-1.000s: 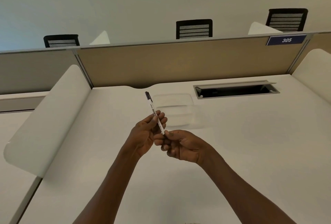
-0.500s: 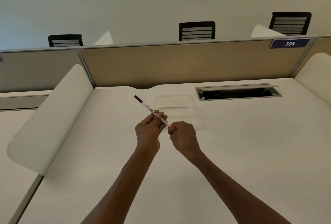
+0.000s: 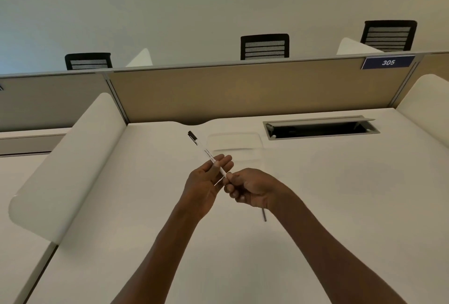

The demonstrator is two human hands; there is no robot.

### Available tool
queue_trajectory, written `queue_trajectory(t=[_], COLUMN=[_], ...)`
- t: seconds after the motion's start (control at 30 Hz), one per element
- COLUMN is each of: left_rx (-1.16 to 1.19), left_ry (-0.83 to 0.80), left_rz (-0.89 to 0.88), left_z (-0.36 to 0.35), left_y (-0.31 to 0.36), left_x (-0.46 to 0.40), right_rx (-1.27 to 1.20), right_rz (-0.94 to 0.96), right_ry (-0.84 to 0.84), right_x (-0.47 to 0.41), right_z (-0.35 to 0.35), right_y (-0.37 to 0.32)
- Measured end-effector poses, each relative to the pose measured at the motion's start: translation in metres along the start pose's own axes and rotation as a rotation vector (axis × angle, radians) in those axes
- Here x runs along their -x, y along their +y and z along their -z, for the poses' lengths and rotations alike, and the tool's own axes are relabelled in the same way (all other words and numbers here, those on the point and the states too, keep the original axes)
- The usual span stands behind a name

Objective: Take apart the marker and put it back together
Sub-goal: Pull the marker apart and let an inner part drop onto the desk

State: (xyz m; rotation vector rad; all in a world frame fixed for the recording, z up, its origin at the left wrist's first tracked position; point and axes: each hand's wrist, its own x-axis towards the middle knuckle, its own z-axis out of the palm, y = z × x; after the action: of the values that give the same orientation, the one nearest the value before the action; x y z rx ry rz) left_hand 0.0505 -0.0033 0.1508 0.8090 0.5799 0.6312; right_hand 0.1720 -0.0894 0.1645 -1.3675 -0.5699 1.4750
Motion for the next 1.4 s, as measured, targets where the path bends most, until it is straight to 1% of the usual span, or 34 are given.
queue_trajectory(t=[0.07, 0.13, 0.17, 0.2, 0.23, 0.3, 0.33, 0.4, 0.43, 0.47, 0.5, 0.53, 0.6, 0.63, 0.67, 0.7, 0.77, 0.8, 0.83, 0.87, 0.9, 0.97, 1.03, 1.07, 1.1, 1.17, 1.2, 1.23, 1.27, 1.3, 1.37, 1.4], left_rx=[0.045, 0.064, 0.071, 0.091, 0.126, 0.214, 0.247, 0.277, 0.277, 0.267, 0.25, 0.227, 0.185, 0.174, 0.168, 0.163, 0.154, 0.16, 0.177, 0.198, 0.22, 0.267, 0.333, 0.357, 0.369, 0.366, 0.356, 0.341, 0.319, 0.293, 0.231, 0.206], left_ry=[0.056, 0.149, 0.19, 0.226, 0.257, 0.295, 0.302, 0.291, 0.275, 0.254, 0.23, 0.199, 0.121, 0.085, 0.054, 0.034, 0.031, 0.052, 0.084, 0.124, 0.171, 0.26, 0.315, 0.333, 0.344, 0.341, 0.329, 0.31, 0.283, 0.245, 0.158, 0.127], left_rz=[-0.023, -0.057, -0.071, -0.078, -0.078, -0.064, -0.057, -0.051, -0.057, -0.069, -0.086, -0.101, -0.114, -0.114, -0.117, -0.123, -0.136, -0.145, -0.155, -0.16, -0.158, -0.127, -0.072, -0.047, -0.027, -0.011, -0.015, -0.028, -0.047, -0.067, -0.113, -0.139], left_z=[-0.003, -0.008, -0.01, -0.013, -0.016, -0.019, -0.02, -0.022, -0.021, -0.019, -0.017, -0.014, -0.007, -0.004, -0.003, -0.003, -0.006, -0.008, -0.01, -0.014, -0.017, -0.021, -0.023, -0.023, -0.022, -0.021, -0.02, -0.019, -0.017, -0.015, -0.013, -0.012], left_y=[0.0, -0.003, -0.005, -0.007, -0.008, -0.008, -0.007, -0.005, -0.005, -0.003, -0.001, 0.002, 0.01, 0.013, 0.015, 0.017, 0.017, 0.016, 0.015, 0.014, 0.012, 0.008, 0.005, 0.006, 0.006, 0.008, 0.008, 0.008, 0.009, 0.011, 0.016, 0.019], left_x=[0.001, 0.002, 0.003, 0.003, 0.003, 0.003, 0.002, 0.001, 0.001, 0.001, 0.001, 0.001, 0.001, 0.002, 0.003, 0.003, 0.004, 0.005, 0.006, 0.006, 0.006, 0.007, 0.008, 0.008, 0.008, 0.007, 0.007, 0.006, 0.006, 0.006, 0.006, 0.007], right_rx=[-0.043, 0.073, 0.186, 0.364, 0.609, 1.119, 1.251, 1.329, 1.324, 1.275, 1.166, 0.977, 0.458, 0.25, 0.108, 0.013, -0.113, -0.142, -0.109, -0.005, 0.156, 0.614, 1.094, 1.242, 1.337, 1.437, 1.414, 1.322, 1.152, 0.911, 0.348, 0.134], right_rz=[-0.024, 0.034, 0.084, 0.148, 0.228, 0.455, 0.587, 0.793, 0.845, 0.819, 0.719, 0.57, 0.294, 0.194, 0.116, 0.053, -0.007, 0.004, 0.046, 0.11, 0.188, 0.387, 0.655, 0.785, 0.886, 1.015, 1.012, 0.954, 0.838, 0.674, 0.322, 0.183], right_ry=[0.021, 0.134, 0.216, 0.318, 0.446, 0.701, 0.785, 0.847, 0.865, 0.831, 0.742, 0.598, 0.293, 0.17, 0.083, 0.028, -0.004, 0.016, 0.072, 0.161, 0.272, 0.525, 0.735, 0.781, 0.792, 0.791, 0.774, 0.745, 0.691, 0.595, 0.375, 0.275], right_x=[0.0, -0.004, -0.005, -0.006, -0.007, -0.009, -0.008, -0.006, -0.007, -0.008, -0.007, -0.007, -0.005, -0.003, -0.001, 0.002, 0.004, 0.003, 0.001, -0.002, -0.005, -0.008, -0.012, -0.012, -0.013, -0.015, -0.014, -0.012, -0.011, -0.009, -0.005, -0.002], right_z=[-0.001, -0.007, -0.012, -0.016, -0.021, -0.03, -0.034, -0.035, -0.033, -0.03, -0.028, -0.027, -0.024, -0.02, -0.016, -0.013, -0.012, -0.015, -0.018, -0.022, -0.026, -0.032, -0.035, -0.036, -0.035, -0.028, -0.025, -0.026, -0.028, -0.032, -0.036, -0.034], right_y=[-0.002, -0.003, -0.003, -0.003, -0.001, 0.009, 0.014, 0.022, 0.023, 0.021, 0.015, 0.007, -0.011, -0.018, -0.023, -0.026, -0.027, -0.026, -0.025, -0.023, -0.02, -0.012, 0.0, 0.006, 0.011, 0.017, 0.016, 0.014, 0.01, 0.003, -0.016, -0.024])
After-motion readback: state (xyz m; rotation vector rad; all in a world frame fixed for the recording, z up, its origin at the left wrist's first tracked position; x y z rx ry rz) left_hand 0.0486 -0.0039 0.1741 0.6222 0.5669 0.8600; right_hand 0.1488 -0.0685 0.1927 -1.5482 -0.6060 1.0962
